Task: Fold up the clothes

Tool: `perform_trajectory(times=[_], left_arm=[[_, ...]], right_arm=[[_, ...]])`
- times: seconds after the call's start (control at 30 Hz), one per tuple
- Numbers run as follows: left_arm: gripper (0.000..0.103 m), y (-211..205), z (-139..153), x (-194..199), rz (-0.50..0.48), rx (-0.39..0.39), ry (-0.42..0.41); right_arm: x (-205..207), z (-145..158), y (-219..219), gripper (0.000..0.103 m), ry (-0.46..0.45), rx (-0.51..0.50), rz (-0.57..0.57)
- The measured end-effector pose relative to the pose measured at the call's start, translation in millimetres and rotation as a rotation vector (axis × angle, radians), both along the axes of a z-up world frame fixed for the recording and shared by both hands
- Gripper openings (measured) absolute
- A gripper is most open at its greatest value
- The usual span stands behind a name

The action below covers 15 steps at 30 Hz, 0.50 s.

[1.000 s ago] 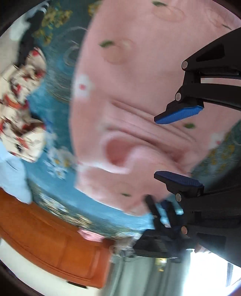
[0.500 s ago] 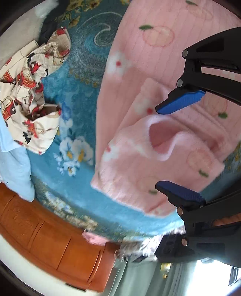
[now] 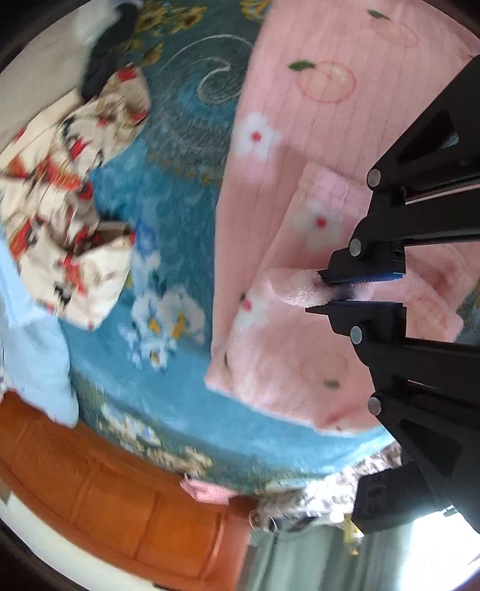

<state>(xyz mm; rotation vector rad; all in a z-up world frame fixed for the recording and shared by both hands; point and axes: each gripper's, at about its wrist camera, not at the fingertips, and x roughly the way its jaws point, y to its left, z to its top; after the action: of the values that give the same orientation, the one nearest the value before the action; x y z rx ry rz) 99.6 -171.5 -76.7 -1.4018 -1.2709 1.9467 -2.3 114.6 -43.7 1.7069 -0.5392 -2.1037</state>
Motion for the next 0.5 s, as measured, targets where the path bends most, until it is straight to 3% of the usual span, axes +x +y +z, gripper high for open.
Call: perform_trajectory(times=[0.07,0.13,0.27,0.33,0.5], left_arm=[[0.008,2.5,-2.2,5.9,-0.017,0.046,-0.033],[0.008,10.4,-16.8,5.4,-0.052,-0.01,-0.134],[0.008,25.2,-42.0,2.3,-0.121,-0.136,-0.3],[0.008,32.0,-45.3,1.4,-0.147,-0.155,-0.313],[0.01,29.6,-56.1,1.2,-0.14,-0.125,-0.342]], right_arm=[[3.2,17.3,9.4,0.008,0.043,-0.066,-0.016],[5.8,28.4,20.1,0.008,0.071,-0.096,-0.04],[6.8,-11.2,34.1,0.008,-0.044,0.102,-0.06],[10.8,-35.5,38.6,0.008,-0.109,0.111,-0.074],[13.0,-42.0,42.5,0.01,-0.079,0.119,-0.108]])
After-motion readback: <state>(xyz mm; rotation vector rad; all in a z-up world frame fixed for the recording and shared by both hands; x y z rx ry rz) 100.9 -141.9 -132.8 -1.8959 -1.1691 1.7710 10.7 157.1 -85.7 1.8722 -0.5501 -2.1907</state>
